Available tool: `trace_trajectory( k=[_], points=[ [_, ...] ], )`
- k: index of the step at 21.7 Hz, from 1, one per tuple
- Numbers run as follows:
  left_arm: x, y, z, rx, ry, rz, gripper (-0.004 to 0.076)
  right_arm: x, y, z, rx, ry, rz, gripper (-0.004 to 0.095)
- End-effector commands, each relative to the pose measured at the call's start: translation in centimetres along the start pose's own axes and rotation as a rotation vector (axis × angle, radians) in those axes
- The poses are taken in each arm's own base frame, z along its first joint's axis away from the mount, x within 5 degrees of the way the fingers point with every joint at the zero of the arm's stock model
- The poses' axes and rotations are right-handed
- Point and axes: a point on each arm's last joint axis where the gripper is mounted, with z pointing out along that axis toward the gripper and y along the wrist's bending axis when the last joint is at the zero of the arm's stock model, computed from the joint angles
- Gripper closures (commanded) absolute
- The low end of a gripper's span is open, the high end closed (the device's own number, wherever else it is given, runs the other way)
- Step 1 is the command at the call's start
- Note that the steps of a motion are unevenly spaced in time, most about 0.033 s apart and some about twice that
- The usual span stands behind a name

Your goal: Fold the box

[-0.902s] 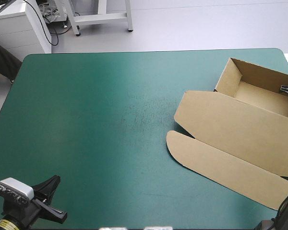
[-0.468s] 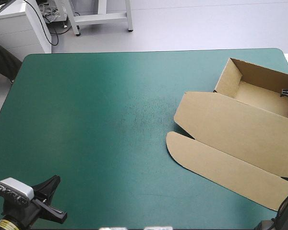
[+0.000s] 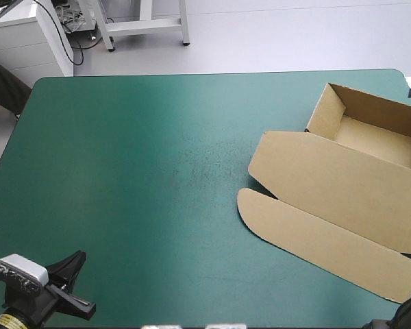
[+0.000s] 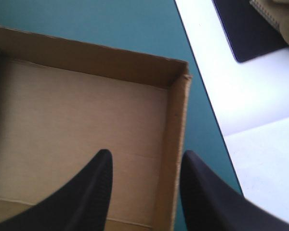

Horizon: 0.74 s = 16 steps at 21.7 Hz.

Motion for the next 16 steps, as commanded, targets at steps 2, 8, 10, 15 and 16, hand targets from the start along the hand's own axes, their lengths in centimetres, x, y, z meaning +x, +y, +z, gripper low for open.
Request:
trace_trajectory(
  k=[2, 8, 10, 15, 16],
  points=[
    [-1.3, -0.1, -0.2, 0.012, -0.082, -0.017, 0.0731, 0.0, 4.4, -9.8, -0.057, -0.210, -0.121, 0.0761],
    [-1.3, -0.1, -0.2, 0.012, -0.082, -0.017, 0.0731, 2.6, 11.9, -17.4, -0.187, -0.360, -0.353, 0.0927],
    [-1.3, -0.1, -0.2, 0.015, -0.082, -0.017, 0.0731, 4.7, 14.7, -19.1, -0.244, -0.368, -0.447, 0.0926],
    [-1.3, -0.2, -0.2, 0.027, -0.082, -0.031, 0.0731, 11.7, 18.0, -19.2, -0.352, -0.277, -0.604, 0.0926],
    [-1.3, -0.3, -0.2, 0.031, -0.082, -0.035, 0.0731, 13.3, 17.9, -19.0, -0.375, -0.289, -0.592, 0.0926]
  ],
)
